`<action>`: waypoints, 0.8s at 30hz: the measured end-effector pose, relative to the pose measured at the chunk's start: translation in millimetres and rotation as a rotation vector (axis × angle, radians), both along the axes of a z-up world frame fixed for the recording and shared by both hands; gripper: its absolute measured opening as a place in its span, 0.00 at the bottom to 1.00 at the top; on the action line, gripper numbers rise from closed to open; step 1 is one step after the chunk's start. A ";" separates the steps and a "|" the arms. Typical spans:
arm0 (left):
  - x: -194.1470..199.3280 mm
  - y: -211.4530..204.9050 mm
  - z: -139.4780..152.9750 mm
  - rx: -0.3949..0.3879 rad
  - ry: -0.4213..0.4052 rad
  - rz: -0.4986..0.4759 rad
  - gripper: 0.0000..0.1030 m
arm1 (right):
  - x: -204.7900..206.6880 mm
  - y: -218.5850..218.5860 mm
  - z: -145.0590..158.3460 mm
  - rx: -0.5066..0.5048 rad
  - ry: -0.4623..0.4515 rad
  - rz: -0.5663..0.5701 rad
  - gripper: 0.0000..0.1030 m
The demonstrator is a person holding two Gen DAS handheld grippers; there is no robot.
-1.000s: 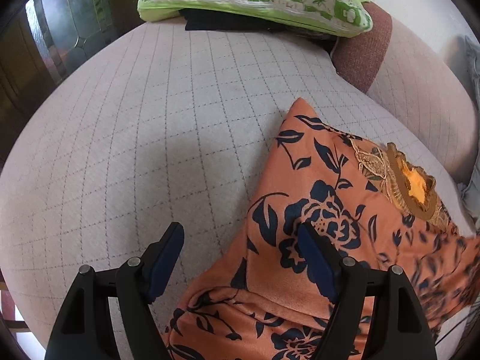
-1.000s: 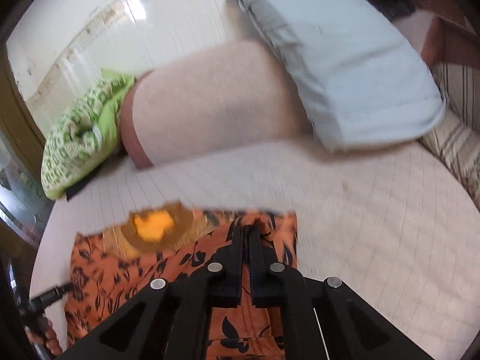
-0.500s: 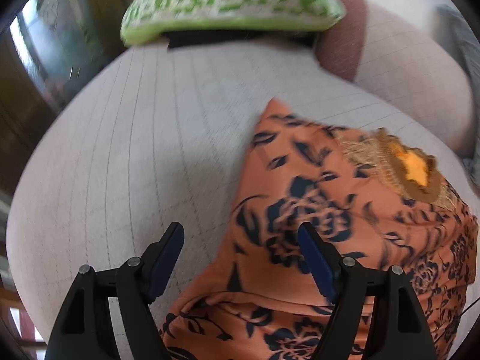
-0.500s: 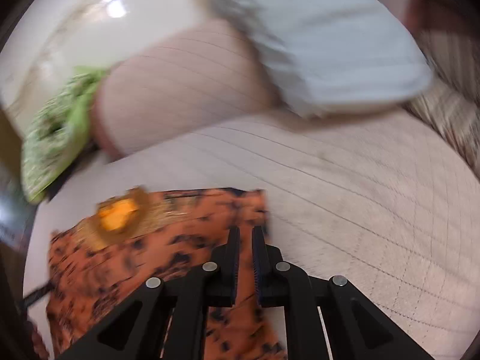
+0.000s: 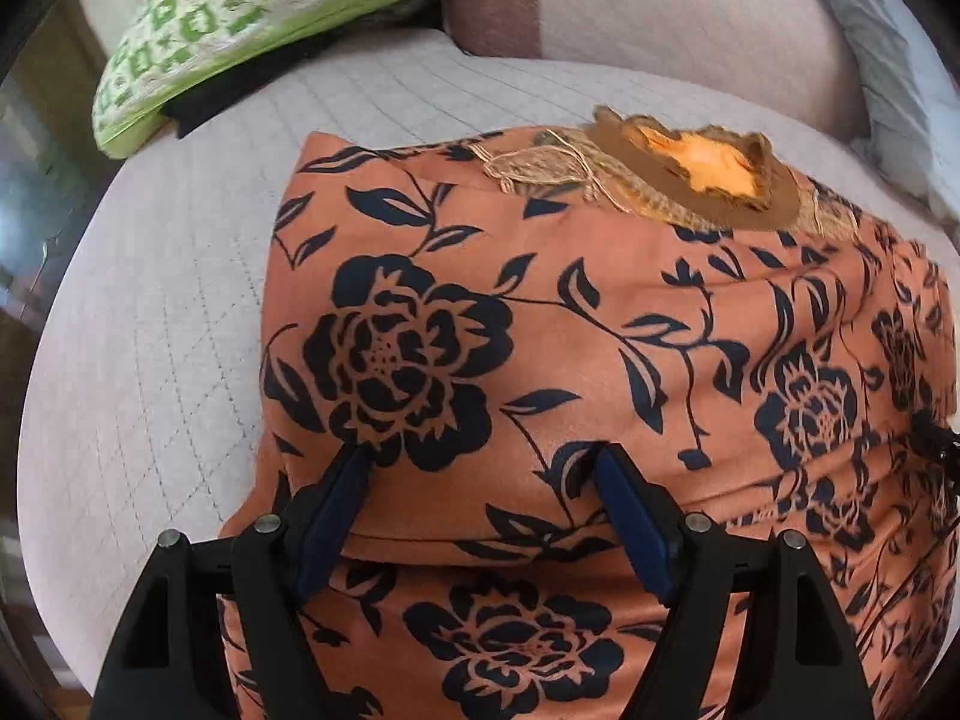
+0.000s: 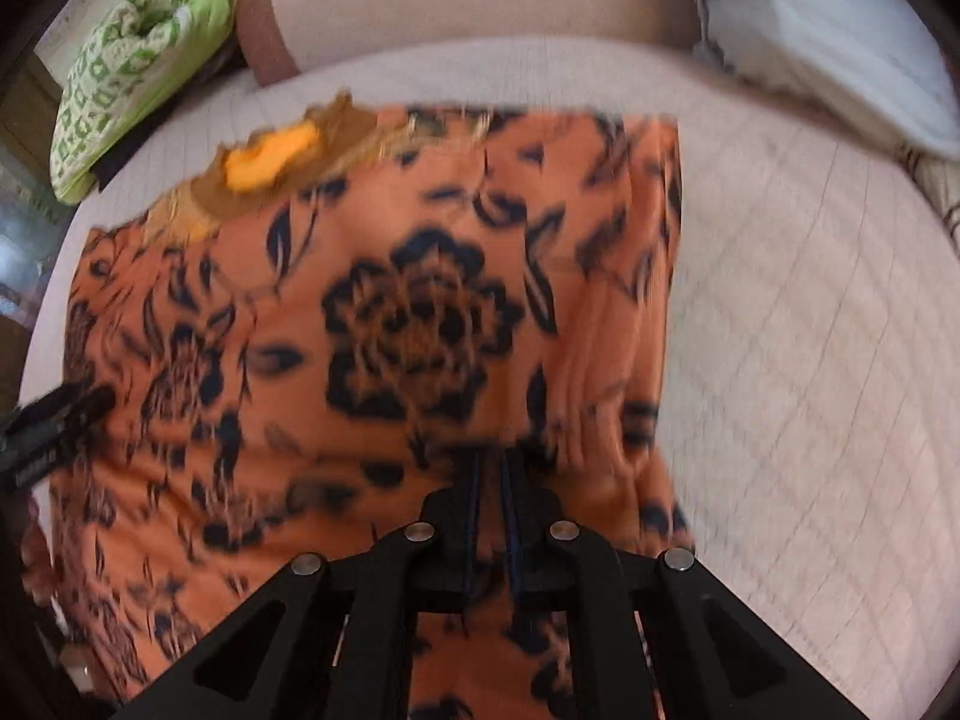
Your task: Fold small clothes
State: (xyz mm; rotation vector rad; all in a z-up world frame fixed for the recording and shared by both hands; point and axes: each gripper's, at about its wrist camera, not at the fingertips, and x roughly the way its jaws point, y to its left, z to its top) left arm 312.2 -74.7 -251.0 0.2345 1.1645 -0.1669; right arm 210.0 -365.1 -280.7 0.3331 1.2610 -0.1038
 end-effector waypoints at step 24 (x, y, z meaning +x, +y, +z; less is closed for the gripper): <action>-7.8 -28.5 21.2 -0.079 -0.153 -0.032 0.77 | -24.8 24.2 21.1 -0.250 -0.260 -0.019 0.12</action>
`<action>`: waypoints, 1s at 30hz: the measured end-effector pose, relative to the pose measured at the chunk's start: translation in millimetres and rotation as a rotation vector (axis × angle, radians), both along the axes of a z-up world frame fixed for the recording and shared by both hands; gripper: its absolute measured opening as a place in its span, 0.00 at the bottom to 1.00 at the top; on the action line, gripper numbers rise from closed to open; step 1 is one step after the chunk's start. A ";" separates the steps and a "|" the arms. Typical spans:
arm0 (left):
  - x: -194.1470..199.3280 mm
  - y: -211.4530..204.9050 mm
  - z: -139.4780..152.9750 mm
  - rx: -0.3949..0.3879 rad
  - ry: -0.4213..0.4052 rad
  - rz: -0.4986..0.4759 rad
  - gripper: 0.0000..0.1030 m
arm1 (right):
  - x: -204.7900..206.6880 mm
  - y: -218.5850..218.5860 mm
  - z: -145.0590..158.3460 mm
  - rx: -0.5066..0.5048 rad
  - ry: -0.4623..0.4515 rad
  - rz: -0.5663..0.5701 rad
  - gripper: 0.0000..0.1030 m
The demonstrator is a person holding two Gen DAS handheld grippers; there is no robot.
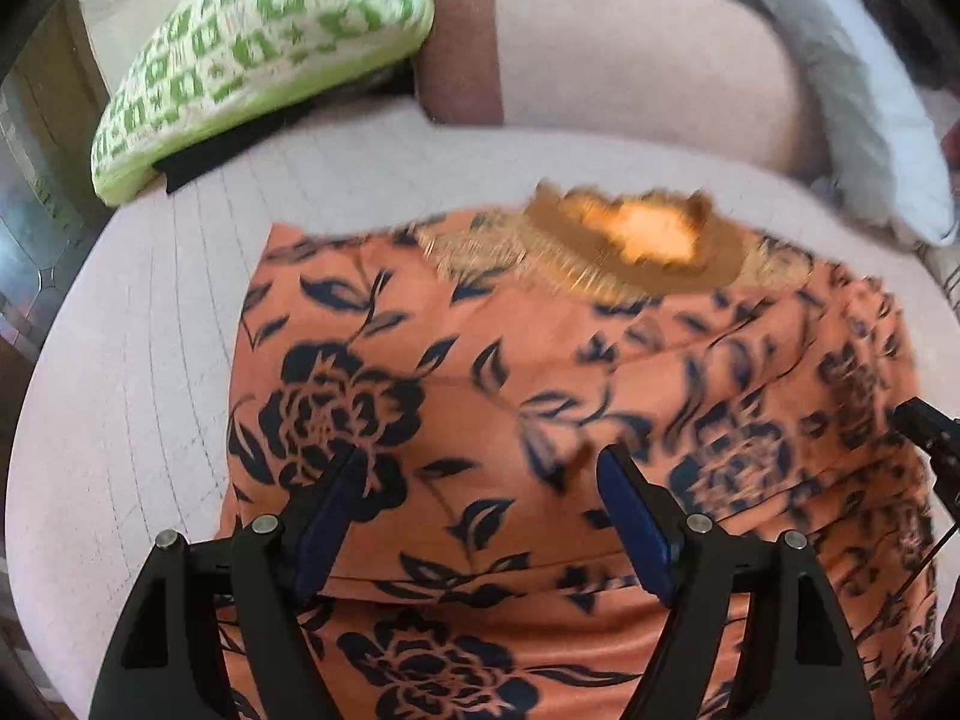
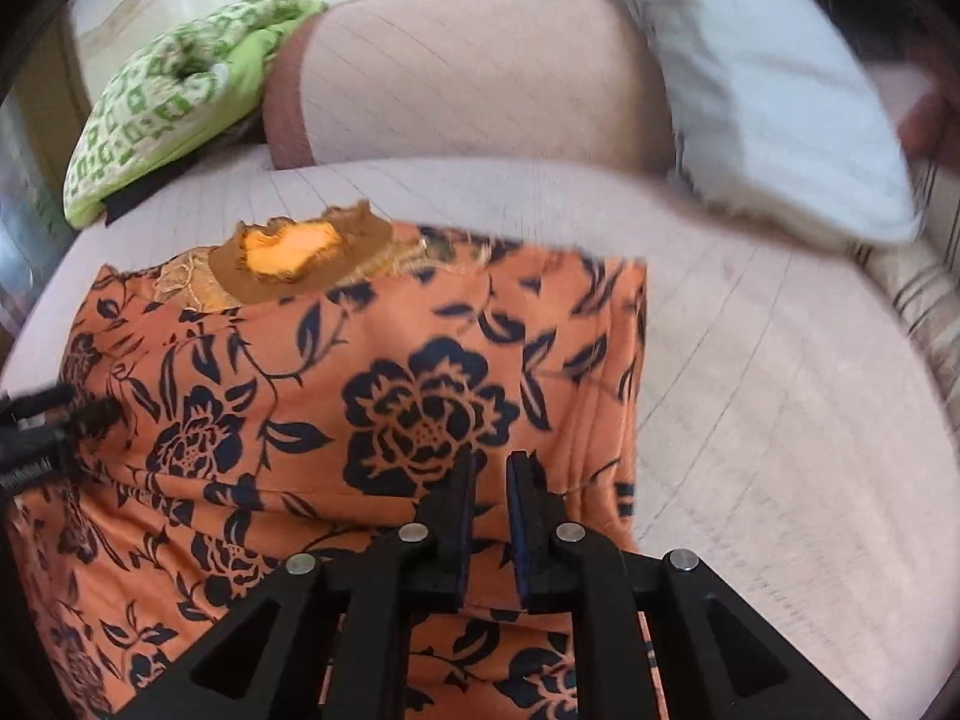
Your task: Fold small clothes
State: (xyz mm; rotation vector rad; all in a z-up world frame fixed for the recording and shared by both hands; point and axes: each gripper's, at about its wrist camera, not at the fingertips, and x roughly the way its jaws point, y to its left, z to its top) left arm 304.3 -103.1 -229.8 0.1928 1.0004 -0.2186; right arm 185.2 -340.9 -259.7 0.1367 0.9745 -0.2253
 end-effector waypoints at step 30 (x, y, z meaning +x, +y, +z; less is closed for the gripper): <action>-62.9 -16.2 39.8 -0.039 -0.153 -0.062 0.77 | -63.3 33.3 87.9 -0.272 -0.191 0.002 0.12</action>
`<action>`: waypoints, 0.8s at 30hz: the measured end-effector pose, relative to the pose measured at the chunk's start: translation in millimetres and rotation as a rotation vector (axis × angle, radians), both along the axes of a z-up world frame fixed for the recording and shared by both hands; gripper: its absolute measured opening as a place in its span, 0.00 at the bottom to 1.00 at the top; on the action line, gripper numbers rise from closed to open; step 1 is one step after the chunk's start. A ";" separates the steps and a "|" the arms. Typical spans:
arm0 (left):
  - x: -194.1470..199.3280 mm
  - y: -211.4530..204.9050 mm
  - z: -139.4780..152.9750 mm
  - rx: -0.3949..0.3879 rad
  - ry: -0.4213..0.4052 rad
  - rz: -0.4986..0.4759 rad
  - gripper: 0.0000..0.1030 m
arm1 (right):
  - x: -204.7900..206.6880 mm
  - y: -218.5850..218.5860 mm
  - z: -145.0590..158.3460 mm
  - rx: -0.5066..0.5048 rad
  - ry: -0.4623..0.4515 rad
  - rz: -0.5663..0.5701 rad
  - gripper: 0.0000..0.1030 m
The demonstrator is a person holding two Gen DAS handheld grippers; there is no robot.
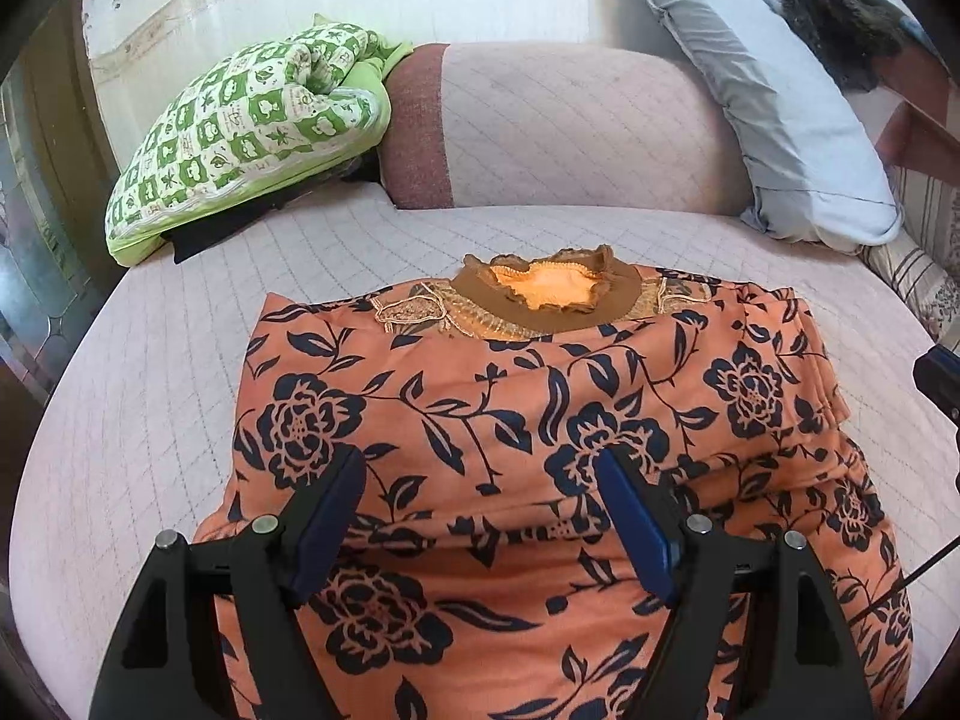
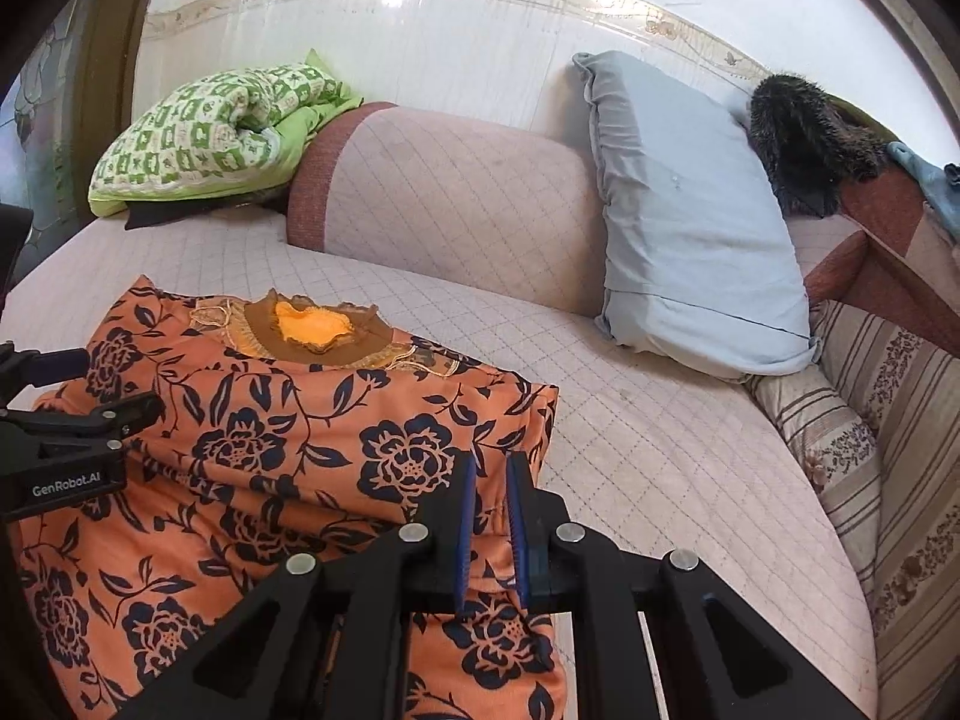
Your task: Fold small clothes
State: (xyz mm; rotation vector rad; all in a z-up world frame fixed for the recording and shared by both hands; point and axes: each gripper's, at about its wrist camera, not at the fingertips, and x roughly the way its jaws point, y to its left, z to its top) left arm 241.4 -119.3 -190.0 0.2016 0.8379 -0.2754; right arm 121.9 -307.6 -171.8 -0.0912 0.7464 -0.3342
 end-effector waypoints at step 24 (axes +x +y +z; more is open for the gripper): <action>-135.9 72.1 70.3 -0.010 -0.160 0.068 0.78 | -64.3 85.9 81.5 -0.024 -0.138 0.163 0.12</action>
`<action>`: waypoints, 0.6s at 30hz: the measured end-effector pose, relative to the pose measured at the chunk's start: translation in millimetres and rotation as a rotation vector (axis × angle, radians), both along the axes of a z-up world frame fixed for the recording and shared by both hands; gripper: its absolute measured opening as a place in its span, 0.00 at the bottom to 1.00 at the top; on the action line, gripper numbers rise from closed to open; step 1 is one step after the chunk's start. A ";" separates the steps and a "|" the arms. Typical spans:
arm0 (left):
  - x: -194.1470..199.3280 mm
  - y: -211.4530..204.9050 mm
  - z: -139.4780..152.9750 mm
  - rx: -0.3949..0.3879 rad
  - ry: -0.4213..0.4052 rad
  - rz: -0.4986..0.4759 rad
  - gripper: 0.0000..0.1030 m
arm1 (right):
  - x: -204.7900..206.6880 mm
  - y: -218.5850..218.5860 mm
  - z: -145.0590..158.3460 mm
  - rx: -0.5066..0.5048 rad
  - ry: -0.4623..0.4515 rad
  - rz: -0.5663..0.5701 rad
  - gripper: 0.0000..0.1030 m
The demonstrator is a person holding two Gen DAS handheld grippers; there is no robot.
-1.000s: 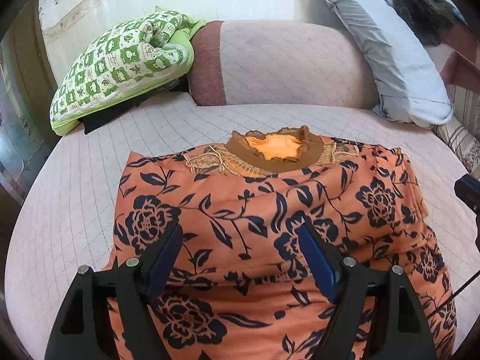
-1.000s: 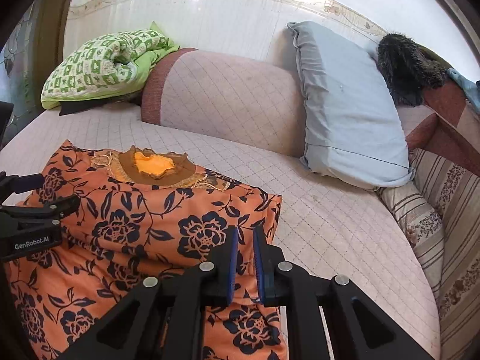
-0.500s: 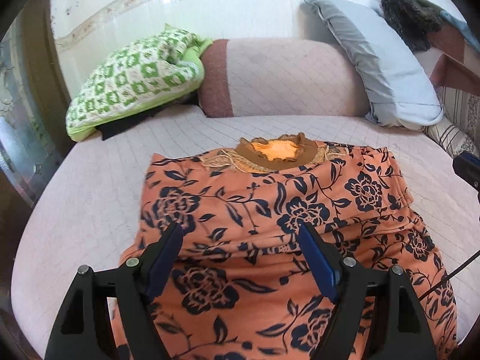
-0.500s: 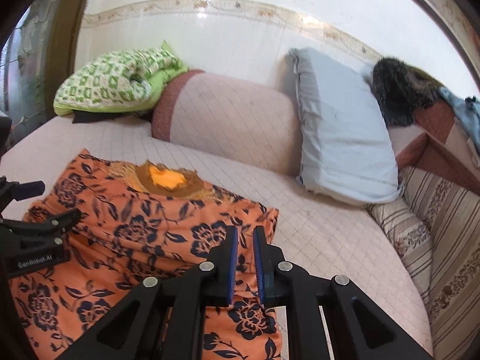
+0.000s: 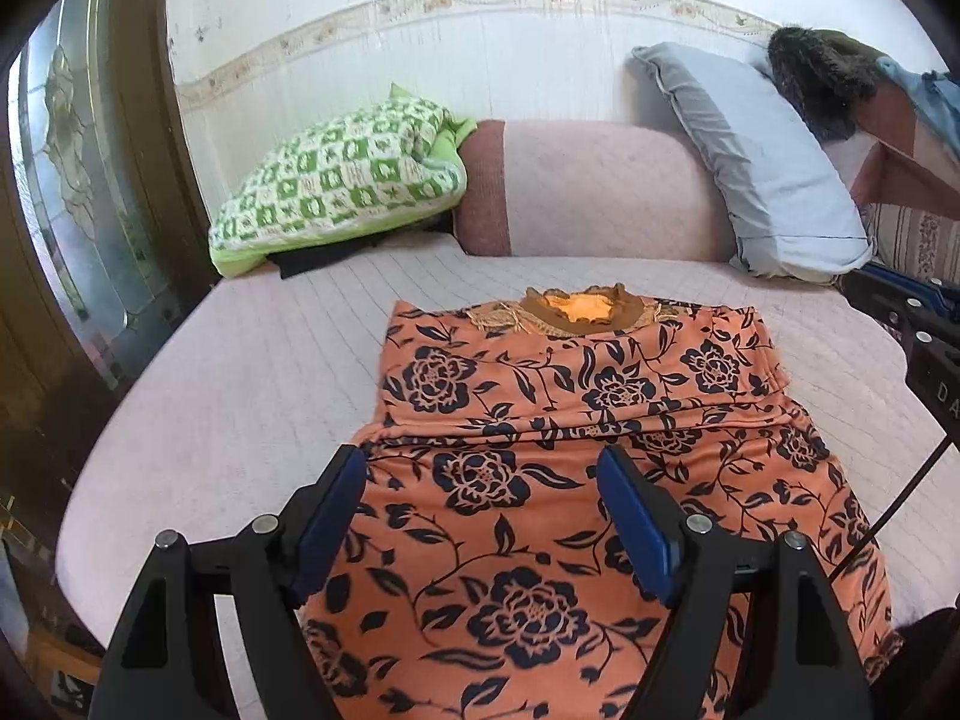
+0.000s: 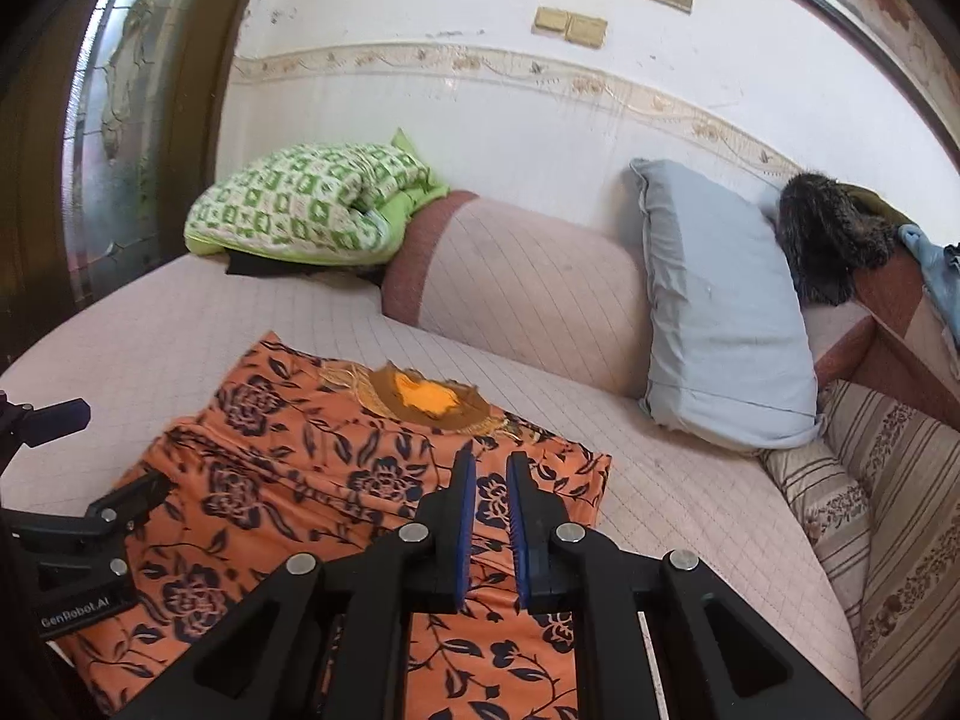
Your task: Fold small clothes
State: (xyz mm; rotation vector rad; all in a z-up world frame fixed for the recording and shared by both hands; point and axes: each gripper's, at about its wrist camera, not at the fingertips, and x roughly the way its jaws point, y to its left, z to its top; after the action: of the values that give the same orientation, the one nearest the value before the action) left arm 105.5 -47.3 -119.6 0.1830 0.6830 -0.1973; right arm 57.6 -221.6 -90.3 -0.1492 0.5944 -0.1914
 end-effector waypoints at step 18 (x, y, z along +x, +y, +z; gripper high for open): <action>-56.5 -11.9 30.7 0.035 -0.060 -0.040 0.78 | -56.8 -4.9 31.9 -0.022 -0.033 -0.035 0.12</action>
State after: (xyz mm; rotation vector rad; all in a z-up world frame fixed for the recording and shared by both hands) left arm 49.0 -59.1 -89.0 0.2353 0.6237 -0.2172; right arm 0.8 -226.5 -58.4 -0.1572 0.5621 -0.2338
